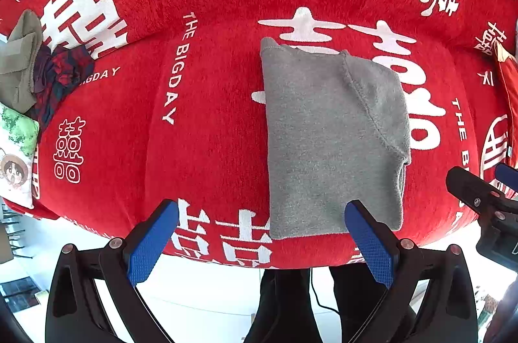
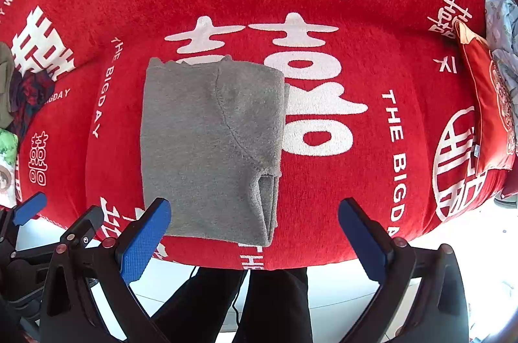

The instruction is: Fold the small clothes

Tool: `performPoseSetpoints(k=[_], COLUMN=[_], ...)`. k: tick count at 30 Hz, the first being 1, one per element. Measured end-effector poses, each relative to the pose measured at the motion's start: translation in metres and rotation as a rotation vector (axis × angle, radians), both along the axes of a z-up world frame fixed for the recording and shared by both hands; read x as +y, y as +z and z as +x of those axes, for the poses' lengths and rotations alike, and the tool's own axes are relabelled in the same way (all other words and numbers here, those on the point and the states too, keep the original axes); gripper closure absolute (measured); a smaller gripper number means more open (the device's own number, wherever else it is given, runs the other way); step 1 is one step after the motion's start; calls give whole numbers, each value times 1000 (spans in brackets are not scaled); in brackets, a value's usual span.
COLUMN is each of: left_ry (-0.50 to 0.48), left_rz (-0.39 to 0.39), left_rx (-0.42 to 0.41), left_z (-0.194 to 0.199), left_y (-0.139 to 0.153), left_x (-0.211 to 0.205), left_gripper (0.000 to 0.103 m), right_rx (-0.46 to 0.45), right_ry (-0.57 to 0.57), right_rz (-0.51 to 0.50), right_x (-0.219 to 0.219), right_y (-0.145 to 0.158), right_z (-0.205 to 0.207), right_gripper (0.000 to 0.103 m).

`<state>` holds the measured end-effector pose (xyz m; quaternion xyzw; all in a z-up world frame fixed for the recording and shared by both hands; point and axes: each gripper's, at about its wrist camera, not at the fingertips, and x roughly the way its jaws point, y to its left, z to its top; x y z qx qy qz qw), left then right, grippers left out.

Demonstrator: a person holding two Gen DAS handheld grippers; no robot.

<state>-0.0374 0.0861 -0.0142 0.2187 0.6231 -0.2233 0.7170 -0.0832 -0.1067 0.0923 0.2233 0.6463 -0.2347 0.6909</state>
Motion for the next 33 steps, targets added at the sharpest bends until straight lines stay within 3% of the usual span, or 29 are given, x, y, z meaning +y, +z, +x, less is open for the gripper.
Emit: performPoseSetpoints(k=[33], left_ry=[-20], left_rz=[7], left_rx=[-2], left_z=[3], left_y=[-3], left_x=[1], left_gripper=[0], right_rx=[7], right_ry=[12], right_rz=[-11], right_x=[2], right_y=[-1], right_z=[3], right_gripper=[0])
